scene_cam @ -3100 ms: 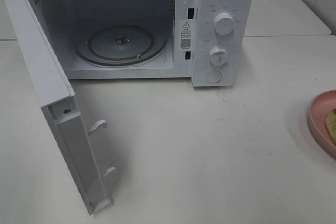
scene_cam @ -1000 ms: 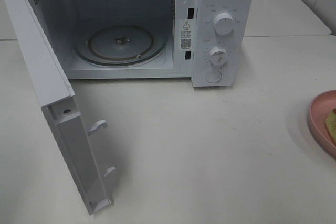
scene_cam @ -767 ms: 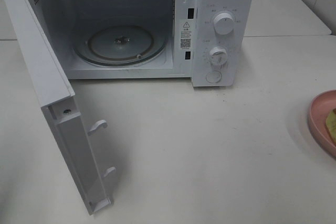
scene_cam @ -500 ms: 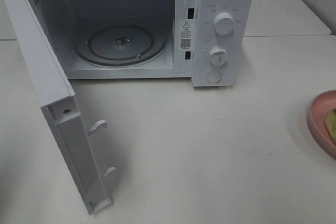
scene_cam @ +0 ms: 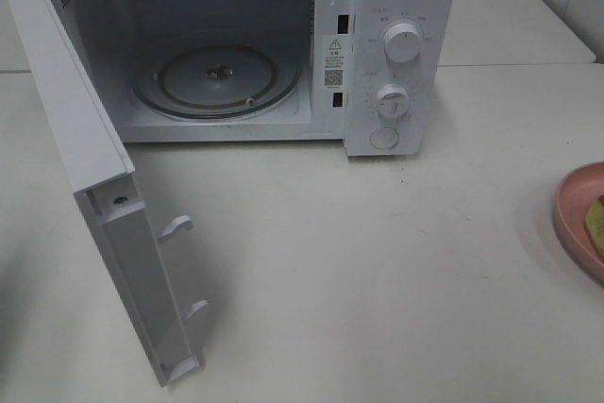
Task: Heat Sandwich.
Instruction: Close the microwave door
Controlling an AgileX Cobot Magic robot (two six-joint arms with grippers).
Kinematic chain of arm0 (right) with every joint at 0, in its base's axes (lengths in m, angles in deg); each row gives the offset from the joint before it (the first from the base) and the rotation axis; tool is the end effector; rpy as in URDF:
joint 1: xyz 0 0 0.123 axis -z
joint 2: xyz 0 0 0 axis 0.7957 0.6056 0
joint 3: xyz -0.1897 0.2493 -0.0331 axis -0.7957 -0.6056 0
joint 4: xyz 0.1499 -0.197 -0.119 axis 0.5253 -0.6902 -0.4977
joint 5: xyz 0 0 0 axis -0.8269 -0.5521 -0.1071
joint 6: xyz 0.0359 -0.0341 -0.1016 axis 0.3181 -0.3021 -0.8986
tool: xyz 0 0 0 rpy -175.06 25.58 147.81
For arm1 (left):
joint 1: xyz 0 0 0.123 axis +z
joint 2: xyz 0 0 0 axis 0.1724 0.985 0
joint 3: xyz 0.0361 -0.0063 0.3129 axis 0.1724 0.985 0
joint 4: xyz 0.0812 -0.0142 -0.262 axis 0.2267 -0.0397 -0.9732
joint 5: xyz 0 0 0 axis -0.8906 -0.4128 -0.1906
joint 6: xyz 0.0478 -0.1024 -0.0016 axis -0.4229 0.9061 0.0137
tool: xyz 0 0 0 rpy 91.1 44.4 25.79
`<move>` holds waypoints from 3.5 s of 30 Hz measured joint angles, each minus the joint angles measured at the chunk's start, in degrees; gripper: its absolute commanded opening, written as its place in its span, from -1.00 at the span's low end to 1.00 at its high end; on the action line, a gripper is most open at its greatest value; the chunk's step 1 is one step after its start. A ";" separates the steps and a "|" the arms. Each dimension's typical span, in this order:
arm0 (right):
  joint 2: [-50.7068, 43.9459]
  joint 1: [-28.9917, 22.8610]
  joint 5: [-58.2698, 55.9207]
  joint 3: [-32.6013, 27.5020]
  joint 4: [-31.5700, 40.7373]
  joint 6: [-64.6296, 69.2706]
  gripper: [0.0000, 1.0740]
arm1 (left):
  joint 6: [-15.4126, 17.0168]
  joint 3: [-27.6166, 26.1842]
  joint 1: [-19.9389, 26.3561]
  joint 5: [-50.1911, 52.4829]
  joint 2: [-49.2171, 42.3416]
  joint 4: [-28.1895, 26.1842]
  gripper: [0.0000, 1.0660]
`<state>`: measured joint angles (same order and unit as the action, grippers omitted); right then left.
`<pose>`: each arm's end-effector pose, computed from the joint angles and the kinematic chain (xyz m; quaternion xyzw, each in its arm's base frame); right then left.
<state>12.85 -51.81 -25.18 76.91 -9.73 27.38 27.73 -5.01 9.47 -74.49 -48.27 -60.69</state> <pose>0.0043 -0.0046 0.2821 0.0300 0.8454 -0.0131 0.5331 0.1586 -0.0001 0.2363 0.0151 0.7999 0.0130 0.5997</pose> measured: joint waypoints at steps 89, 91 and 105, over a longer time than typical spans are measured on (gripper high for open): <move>0.00 0.00 0.00 0.00 0.00 0.00 0.42 | -7.16 -32.31 -41.14 39.71 65.66 -20.86 -0.99; 0.00 0.00 0.00 0.00 0.00 0.00 0.42 | -9.11 -34.15 -41.88 39.53 66.58 -23.26 -0.99; 0.00 0.00 0.00 0.00 0.00 0.00 0.42 | -12.15 -44.98 -43.09 33.12 72.31 -26.30 -0.99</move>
<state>12.85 -51.81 -25.18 76.91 -9.73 27.38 15.59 -49.99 -33.62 -41.37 24.04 -86.99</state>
